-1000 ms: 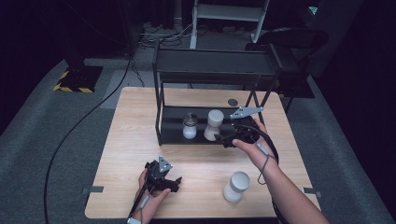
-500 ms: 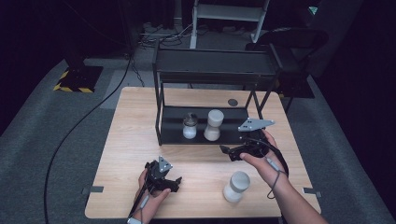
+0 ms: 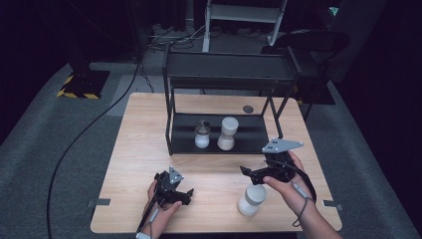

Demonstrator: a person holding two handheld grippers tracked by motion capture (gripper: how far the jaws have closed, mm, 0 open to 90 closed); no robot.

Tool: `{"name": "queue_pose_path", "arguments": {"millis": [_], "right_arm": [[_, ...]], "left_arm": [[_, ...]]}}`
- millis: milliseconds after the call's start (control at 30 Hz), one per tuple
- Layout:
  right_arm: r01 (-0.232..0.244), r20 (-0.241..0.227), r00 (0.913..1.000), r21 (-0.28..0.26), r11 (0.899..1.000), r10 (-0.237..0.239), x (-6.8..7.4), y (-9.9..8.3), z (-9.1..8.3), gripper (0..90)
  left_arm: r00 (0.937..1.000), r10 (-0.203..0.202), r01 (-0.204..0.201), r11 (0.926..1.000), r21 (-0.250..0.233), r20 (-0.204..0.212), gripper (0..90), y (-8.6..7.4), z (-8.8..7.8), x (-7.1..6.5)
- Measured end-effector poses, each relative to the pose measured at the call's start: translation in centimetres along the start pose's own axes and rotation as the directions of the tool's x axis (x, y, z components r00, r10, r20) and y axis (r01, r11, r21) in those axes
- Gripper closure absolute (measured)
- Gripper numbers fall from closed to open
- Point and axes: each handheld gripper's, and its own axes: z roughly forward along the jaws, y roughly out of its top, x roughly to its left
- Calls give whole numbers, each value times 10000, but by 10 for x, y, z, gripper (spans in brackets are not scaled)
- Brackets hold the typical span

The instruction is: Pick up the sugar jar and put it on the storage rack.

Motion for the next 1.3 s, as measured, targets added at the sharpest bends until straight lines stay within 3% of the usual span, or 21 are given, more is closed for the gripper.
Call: {"name": "queue_pose_path", "arguments": {"millis": [233, 633, 1300], "right_arm": [[278, -117, 9995, 81, 9996, -277, 10, -9, -7, 72], [243, -214, 9995, 39, 9997, -242, 20, -30, -18, 68], [139, -466, 9989, 548, 9984, -114, 23, -58, -10, 67]], "left_arm": [[10000, -4, 4, 10000, 0, -1, 37, 0, 0, 0], [10000, 2, -2, 10000, 2, -2, 37, 0, 0, 0], [10000, 2, -2, 10000, -1, -7, 37, 0, 0, 0]]}}
